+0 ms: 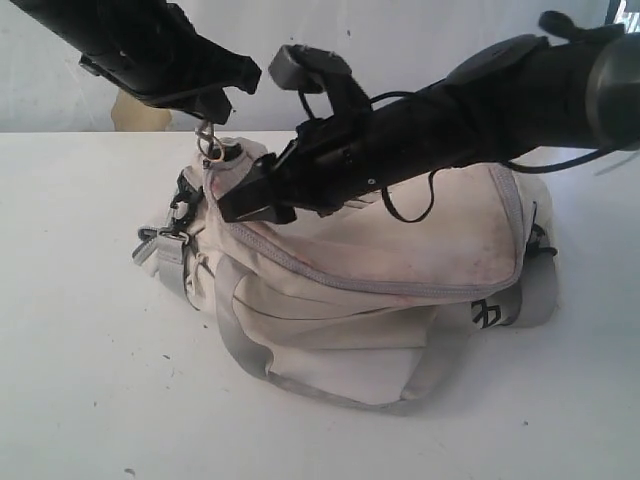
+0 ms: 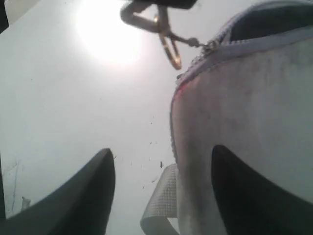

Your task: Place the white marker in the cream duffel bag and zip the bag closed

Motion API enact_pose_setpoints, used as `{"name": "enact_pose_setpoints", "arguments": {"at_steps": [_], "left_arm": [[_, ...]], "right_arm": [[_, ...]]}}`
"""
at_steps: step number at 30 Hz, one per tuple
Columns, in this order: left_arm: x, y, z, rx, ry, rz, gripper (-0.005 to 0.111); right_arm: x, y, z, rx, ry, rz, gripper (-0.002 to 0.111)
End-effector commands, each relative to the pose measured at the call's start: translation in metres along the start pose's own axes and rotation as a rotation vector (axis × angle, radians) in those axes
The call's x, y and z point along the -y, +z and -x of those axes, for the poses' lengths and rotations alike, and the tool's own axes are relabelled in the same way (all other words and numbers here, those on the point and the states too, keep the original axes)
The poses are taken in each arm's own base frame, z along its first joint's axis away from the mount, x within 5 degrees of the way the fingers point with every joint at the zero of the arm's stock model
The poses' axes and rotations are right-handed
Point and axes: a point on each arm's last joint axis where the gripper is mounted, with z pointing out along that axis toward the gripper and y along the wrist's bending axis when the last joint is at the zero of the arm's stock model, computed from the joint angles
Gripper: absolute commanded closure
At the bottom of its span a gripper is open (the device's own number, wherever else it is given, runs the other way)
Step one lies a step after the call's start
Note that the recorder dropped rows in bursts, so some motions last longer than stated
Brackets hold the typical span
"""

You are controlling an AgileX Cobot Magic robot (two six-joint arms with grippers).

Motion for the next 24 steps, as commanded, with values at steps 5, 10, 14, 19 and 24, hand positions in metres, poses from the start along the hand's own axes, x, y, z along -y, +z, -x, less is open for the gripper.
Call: {"name": "enact_pose_setpoints", "arguments": {"at_steps": [5, 10, 14, 19, 24], "left_arm": [[0.006, -0.009, 0.005, 0.04, -0.085, -0.054, 0.107], [0.006, -0.009, 0.006, 0.045, -0.086, -0.059, 0.107], [-0.005, -0.01, 0.005, 0.039, -0.053, 0.036, 0.107], [-0.029, -0.021, 0.015, 0.103, -0.115, 0.12, 0.107], [-0.042, -0.031, 0.024, 0.158, -0.126, 0.15, 0.107]], "right_arm": [[0.003, 0.031, -0.01, -0.012, -0.055, -0.091, 0.054], [0.008, 0.042, -0.017, -0.034, -0.055, -0.111, 0.068], [0.005, 0.043, -0.02, -0.06, -0.062, -0.07, 0.104], [0.005, 0.043, -0.027, -0.142, -0.157, -0.064, 0.108], [0.003, 0.043, -0.038, -0.251, -0.239, -0.011, 0.108]]}}
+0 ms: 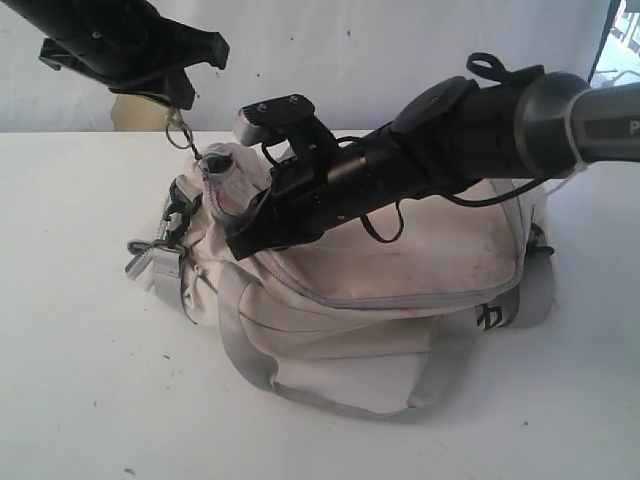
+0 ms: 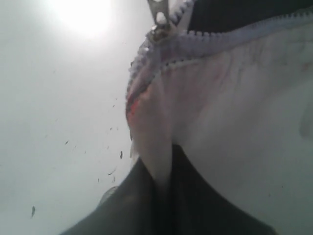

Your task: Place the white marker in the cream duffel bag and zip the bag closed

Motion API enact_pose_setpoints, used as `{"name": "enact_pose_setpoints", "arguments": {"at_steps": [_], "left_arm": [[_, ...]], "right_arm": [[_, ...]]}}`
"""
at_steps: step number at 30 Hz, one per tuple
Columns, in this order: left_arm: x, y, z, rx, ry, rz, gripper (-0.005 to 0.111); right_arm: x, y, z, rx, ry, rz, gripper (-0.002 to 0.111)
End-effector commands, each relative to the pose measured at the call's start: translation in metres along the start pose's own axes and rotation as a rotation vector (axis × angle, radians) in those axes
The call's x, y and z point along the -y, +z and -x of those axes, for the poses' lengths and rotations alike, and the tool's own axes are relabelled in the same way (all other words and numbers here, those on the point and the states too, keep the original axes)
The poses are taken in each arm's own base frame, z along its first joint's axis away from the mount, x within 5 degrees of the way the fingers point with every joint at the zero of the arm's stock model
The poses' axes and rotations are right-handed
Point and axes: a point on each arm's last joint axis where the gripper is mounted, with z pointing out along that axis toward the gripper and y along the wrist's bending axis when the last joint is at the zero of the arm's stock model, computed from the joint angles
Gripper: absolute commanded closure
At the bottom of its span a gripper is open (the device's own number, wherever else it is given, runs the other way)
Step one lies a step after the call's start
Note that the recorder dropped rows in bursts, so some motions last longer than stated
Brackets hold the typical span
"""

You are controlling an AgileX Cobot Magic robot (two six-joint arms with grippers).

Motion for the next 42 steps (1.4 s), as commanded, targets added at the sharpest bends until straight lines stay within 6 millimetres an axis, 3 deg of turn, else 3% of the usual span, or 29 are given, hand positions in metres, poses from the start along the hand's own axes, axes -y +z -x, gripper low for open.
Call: {"name": "enact_pose_setpoints", "arguments": {"at_steps": [1, 8, 13, 18, 21, 25, 27, 34, 37, 42], "left_arm": [[-0.011, -0.02, 0.02, 0.161, 0.015, 0.043, 0.107], [-0.016, -0.009, 0.023, 0.173, 0.062, 0.1, 0.107], [-0.011, -0.006, 0.021, 0.156, 0.09, 0.048, 0.107], [-0.01, -0.006, 0.02, 0.138, 0.104, 0.04, 0.107], [-0.01, -0.006, 0.015, 0.087, 0.217, 0.048, 0.107], [-0.012, -0.005, 0.008, 0.008, 0.239, 0.053, 0.106], [-0.012, -0.005, 0.006, -0.019, 0.239, 0.052, 0.099], [-0.015, 0.003, -0.002, -0.045, 0.189, 0.06, 0.058], [-0.018, 0.019, -0.009, -0.055, 0.139, 0.063, 0.05], [-0.033, 0.043, -0.012, -0.106, 0.011, 0.083, 0.046]], "right_arm": [[-0.006, 0.003, -0.018, -0.145, -0.121, 0.08, 0.108], [-0.007, 0.0, -0.029, -0.269, -0.24, 0.116, 0.108], [-0.001, -0.001, -0.022, -0.212, -0.187, 0.025, 0.106], [0.0, -0.006, -0.014, -0.167, -0.184, -0.023, 0.09], [0.0, -0.007, -0.013, -0.157, -0.181, -0.035, 0.082], [0.0, -0.008, -0.012, -0.152, -0.068, -0.046, 0.073], [0.0, -0.008, -0.012, -0.146, -0.021, -0.056, 0.07], [-0.004, -0.017, -0.003, -0.116, 0.108, -0.064, 0.056], [-0.009, -0.025, 0.003, -0.098, 0.102, -0.06, 0.055], [-0.017, -0.041, 0.006, -0.138, 0.099, -0.059, 0.054]]}}
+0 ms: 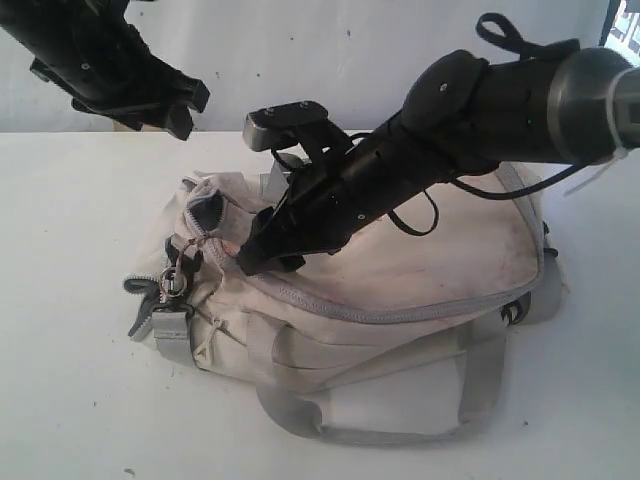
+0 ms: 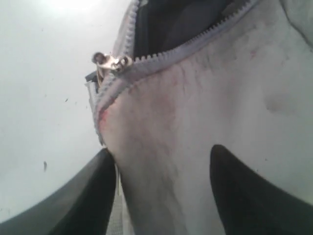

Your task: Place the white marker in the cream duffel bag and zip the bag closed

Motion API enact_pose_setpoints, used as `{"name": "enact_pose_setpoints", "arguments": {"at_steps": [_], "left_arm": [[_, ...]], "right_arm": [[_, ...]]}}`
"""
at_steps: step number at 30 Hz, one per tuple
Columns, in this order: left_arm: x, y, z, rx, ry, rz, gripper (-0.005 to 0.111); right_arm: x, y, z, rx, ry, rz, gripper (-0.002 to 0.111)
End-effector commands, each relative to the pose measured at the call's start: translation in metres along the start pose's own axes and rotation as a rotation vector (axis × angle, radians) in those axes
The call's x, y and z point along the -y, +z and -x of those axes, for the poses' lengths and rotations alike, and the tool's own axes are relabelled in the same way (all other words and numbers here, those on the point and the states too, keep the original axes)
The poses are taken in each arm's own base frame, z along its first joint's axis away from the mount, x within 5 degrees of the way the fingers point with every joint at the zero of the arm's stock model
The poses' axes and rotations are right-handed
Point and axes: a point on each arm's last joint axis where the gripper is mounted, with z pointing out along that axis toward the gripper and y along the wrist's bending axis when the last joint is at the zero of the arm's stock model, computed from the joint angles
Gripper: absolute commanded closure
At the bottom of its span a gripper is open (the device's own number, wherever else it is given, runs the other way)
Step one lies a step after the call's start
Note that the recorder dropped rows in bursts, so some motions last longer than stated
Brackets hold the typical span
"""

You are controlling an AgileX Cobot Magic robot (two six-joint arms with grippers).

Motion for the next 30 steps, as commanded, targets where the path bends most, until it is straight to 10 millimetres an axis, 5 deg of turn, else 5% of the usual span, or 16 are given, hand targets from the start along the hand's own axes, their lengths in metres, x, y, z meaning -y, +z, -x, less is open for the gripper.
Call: {"name": "enact_pose_setpoints", "arguments": {"at_steps": [1, 7, 19, 30], "left_arm": [[-0.018, 0.023, -0.003, -0.033, -0.153, 0.014, 0.045], [-0.046, 0.051, -0.005, -0.039, -0.365, -0.114, 0.045], [-0.056, 0.099, 0.021, -0.021, -0.254, -0.179, 0.029], [-0.043, 0.14, 0.022, 0.022, -0.249, -0.231, 0.029]], "right_arm": [[-0.008, -0.019, 0.002, -0.037, 0.018, -0.006, 0.054], [-0.015, -0.029, -0.003, -0.103, 0.032, 0.018, 0.054], [-0.041, -0.019, -0.007, -0.174, -0.151, 0.068, 0.055], [-0.03, -0.015, 0.001, -0.126, -0.349, -0.136, 0.049]]}}
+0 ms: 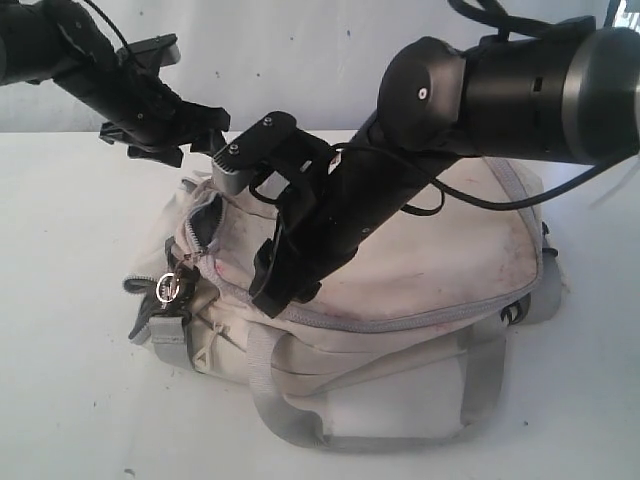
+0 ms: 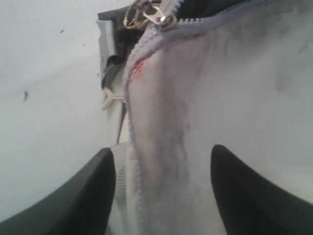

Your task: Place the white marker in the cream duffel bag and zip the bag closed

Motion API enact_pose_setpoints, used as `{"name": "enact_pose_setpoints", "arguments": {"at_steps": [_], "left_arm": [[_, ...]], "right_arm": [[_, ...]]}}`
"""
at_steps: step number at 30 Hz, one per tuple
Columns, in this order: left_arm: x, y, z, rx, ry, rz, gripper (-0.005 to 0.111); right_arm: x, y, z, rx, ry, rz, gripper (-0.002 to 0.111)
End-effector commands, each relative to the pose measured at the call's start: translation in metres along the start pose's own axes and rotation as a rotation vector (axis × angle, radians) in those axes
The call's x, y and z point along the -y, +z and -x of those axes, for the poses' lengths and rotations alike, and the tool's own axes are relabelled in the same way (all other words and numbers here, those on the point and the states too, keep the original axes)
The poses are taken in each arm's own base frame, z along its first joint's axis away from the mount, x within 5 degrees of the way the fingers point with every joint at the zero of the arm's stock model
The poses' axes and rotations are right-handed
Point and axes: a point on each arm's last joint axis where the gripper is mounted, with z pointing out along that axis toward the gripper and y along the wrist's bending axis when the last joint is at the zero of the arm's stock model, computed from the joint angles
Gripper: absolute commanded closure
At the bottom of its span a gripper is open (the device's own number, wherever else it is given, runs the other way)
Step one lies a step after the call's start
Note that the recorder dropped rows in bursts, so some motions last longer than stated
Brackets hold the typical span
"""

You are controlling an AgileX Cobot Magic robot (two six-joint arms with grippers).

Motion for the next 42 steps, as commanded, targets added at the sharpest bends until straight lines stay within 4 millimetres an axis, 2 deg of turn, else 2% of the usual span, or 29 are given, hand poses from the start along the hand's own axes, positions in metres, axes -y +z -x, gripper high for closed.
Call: {"name": "enact_pose_setpoints", "arguments": {"at_steps": [1, 4, 7, 9, 11, 12, 14, 18, 22, 25, 30, 32, 39, 42], "left_arm": [[0.007, 0.011, 0.0, 0.01, -0.056, -0.069, 0.029], [0.009, 0.017, -0.003, -0.002, -0.086, -0.109, 0.029], [0.005, 0.027, -0.007, -0.024, -0.087, -0.107, 0.03], [0.003, 0.036, -0.013, -0.066, -0.095, -0.112, 0.041], [0.0, 0.043, -0.016, -0.075, -0.101, -0.109, 0.061], [0.001, 0.042, -0.015, -0.069, -0.115, -0.119, 0.08], [0.003, 0.042, -0.014, -0.056, -0.135, -0.153, 0.106], [0.01, 0.038, -0.005, 0.003, -0.298, -0.288, 0.106], [-0.006, 0.029, 0.004, 0.054, -0.432, -0.354, 0.106], [-0.015, 0.02, 0.01, 0.079, -0.563, -0.464, 0.106], [-0.014, 0.016, 0.014, 0.094, -0.622, -0.524, 0.106], [-0.014, 0.016, 0.014, 0.09, -0.638, -0.537, 0.106], [-0.014, 0.018, 0.014, 0.074, -0.708, -0.561, 0.106], [-0.015, 0.019, 0.015, 0.087, -0.732, -0.548, 0.106]], "right_arm": [[0.004, -0.004, 0.004, 0.03, -0.053, -0.062, 0.046], [0.005, -0.004, 0.004, 0.032, -0.053, -0.063, 0.04], [0.005, -0.004, 0.004, 0.034, -0.053, -0.065, 0.04], [0.005, -0.004, 0.005, 0.04, -0.055, -0.072, 0.04], [0.006, -0.004, 0.005, 0.045, -0.055, -0.077, 0.04], [0.006, -0.004, 0.005, 0.045, -0.055, -0.077, 0.04], [0.006, -0.004, 0.005, 0.045, -0.055, -0.077, 0.04], [0.005, -0.004, 0.005, 0.039, -0.055, -0.071, 0.04], [0.002, -0.003, 0.005, 0.03, -0.054, -0.052, 0.04], [-0.006, -0.001, 0.011, 0.057, -0.075, -0.057, 0.04], [-0.012, 0.004, 0.021, 0.13, -0.106, -0.106, 0.04], [-0.009, 0.009, 0.023, 0.154, -0.106, -0.133, 0.04], [-0.003, 0.047, 0.014, 0.095, -0.099, -0.129, 0.041], [-0.001, 0.061, 0.008, 0.06, -0.091, -0.116, 0.051]]}}
